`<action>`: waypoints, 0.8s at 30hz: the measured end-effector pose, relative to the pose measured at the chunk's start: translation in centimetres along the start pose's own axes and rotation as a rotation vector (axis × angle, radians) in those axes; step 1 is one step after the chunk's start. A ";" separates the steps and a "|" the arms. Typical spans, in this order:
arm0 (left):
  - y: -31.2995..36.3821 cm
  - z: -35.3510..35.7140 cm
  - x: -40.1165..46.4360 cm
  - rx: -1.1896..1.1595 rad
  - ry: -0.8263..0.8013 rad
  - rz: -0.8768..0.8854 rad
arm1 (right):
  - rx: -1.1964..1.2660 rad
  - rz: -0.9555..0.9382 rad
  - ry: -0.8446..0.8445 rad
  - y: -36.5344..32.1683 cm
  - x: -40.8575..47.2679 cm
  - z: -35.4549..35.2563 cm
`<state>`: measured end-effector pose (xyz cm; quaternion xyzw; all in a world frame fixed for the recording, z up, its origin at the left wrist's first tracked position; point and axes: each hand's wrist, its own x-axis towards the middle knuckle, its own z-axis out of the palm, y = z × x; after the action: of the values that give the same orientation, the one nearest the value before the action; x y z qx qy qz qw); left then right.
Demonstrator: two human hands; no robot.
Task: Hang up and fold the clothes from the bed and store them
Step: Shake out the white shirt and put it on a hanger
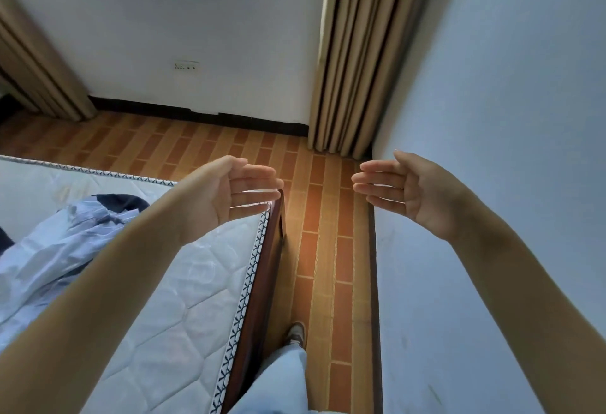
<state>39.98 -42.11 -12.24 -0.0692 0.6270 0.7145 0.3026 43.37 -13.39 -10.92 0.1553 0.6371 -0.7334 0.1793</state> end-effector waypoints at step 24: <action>18.2 -0.2 31.5 -0.054 0.015 -0.006 | 0.007 0.029 -0.185 -18.3 33.0 -7.5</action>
<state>5.04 -31.96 -11.79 -0.0848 0.6094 0.7297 0.2981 5.64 -5.86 -10.90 0.0968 0.6130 -0.7441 0.2475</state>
